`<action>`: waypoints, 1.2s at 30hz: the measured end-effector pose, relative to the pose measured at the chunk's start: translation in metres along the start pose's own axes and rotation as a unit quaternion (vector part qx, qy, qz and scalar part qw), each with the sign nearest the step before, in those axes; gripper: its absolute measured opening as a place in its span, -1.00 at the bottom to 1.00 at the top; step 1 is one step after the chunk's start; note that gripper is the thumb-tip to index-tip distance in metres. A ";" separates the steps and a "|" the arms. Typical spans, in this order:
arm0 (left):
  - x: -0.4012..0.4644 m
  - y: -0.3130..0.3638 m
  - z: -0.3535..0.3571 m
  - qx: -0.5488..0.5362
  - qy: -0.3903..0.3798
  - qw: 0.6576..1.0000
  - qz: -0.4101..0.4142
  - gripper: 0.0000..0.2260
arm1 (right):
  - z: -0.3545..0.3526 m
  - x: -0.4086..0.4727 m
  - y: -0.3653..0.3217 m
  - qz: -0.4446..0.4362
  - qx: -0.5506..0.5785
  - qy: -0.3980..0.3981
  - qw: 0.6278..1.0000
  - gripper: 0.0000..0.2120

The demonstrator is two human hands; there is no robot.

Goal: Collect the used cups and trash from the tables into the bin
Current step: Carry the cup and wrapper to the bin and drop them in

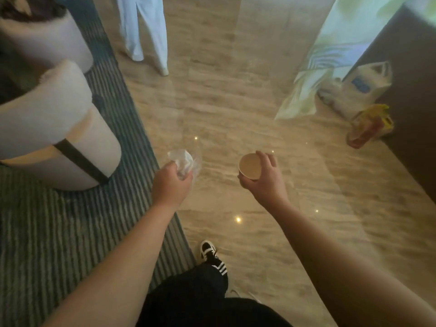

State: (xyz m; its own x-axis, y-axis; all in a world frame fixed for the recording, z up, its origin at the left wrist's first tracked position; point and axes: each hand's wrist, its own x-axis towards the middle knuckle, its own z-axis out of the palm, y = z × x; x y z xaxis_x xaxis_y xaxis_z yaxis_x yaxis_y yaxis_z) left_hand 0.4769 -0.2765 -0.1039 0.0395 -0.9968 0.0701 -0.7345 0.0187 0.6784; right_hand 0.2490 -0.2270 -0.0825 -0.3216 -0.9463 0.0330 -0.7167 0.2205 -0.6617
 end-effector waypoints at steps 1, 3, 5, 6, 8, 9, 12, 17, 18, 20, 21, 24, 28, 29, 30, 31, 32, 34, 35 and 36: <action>0.026 0.004 0.004 -0.001 0.004 1.000 -0.005 -0.77 | 0.001 0.029 -0.005 -0.008 0.001 -0.003 1.000 -0.25; 0.074 0.011 0.008 -0.003 0.021 1.000 -0.014 -0.78 | 0.006 0.085 -0.015 -0.022 0.001 -0.002 1.000 -0.25; 0.115 0.017 0.010 -0.003 0.031 0.999 -0.023 -0.78 | 0.014 0.133 -0.026 -0.032 0.001 -0.009 0.999 -0.24; 0.135 0.019 0.011 -0.002 0.036 0.999 -0.032 -0.77 | 0.019 0.156 -0.032 -0.037 0.002 -0.017 0.999 -0.24; 0.172 0.020 0.012 0.010 0.049 0.997 -0.060 -0.76 | 0.032 0.200 -0.045 -0.049 0.009 -0.033 0.998 -0.25; 0.190 0.020 0.012 0.016 0.054 0.996 -0.073 -0.75 | 0.039 0.222 -0.051 -0.056 0.015 -0.040 0.997 -0.25; 0.249 0.017 0.018 0.016 0.060 0.993 -0.103 -0.76 | 0.062 0.292 -0.066 -0.079 0.025 -0.064 0.995 -0.26; 0.374 0.013 0.041 0.031 0.090 0.988 -0.119 -0.74 | 0.101 0.429 -0.081 -0.117 0.018 -0.087 0.989 -0.24; 0.403 0.015 0.046 0.032 0.093 0.988 -0.120 -0.73 | 0.108 0.462 -0.084 -0.125 0.018 -0.091 0.988 -0.24; 0.465 0.022 0.055 0.026 0.102 0.986 -0.130 -0.73 | 0.117 0.531 -0.092 -0.138 0.022 -0.100 0.985 -0.24; 0.495 0.026 0.057 0.022 0.108 0.985 -0.136 -0.74 | 0.120 0.564 -0.098 -0.144 0.024 -0.106 0.984 -0.24; 0.577 0.037 0.054 0.015 0.125 0.981 -0.151 -0.75 | 0.128 0.655 -0.123 -0.165 0.022 -0.123 0.978 -0.23; 0.654 0.040 0.046 0.014 0.177 0.968 -0.178 -0.82 | 0.151 0.744 -0.161 -0.189 0.025 -0.148 0.971 -0.23; 0.669 0.037 0.044 0.014 0.185 0.965 -0.187 -0.82 | 0.160 0.762 -0.170 -0.195 0.025 -0.157 0.968 -0.23; 0.682 0.032 0.043 0.013 0.191 0.962 -0.194 -0.82 | 0.170 0.778 -0.179 -0.201 0.025 -0.166 0.965 -0.23; 0.695 0.025 0.041 0.013 0.194 0.961 -0.199 -0.81 | 0.181 0.793 -0.188 -0.208 0.023 -0.178 0.962 -0.23; 0.708 0.018 0.038 0.018 0.196 0.959 -0.205 -0.80 | 0.194 0.808 -0.197 -0.214 0.019 -0.190 0.958 -0.23; 0.731 -0.001 0.031 0.024 0.209 0.953 -0.220 -0.79 | 0.222 0.835 -0.217 -0.229 0.017 -0.215 0.949 -0.23; 0.743 -0.013 0.027 0.025 0.219 0.948 -0.229 -0.77 | 0.239 0.848 -0.229 -0.239 0.017 -0.227 0.944 -0.23; 0.756 -0.027 0.023 0.023 0.228 0.943 -0.240 -0.75 | 0.257 0.861 -0.241 -0.252 0.017 -0.238 0.938 -0.23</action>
State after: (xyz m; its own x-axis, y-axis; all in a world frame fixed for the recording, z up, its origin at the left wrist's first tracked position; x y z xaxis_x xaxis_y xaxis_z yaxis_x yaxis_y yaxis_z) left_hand 0.5105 -1.0327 -0.0859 0.6552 -0.7514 0.0781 -0.5863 -0.4406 0.6798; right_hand 0.3041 -1.1559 -0.0869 0.3705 -0.9287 0.0145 -0.6813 -0.2823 -0.6754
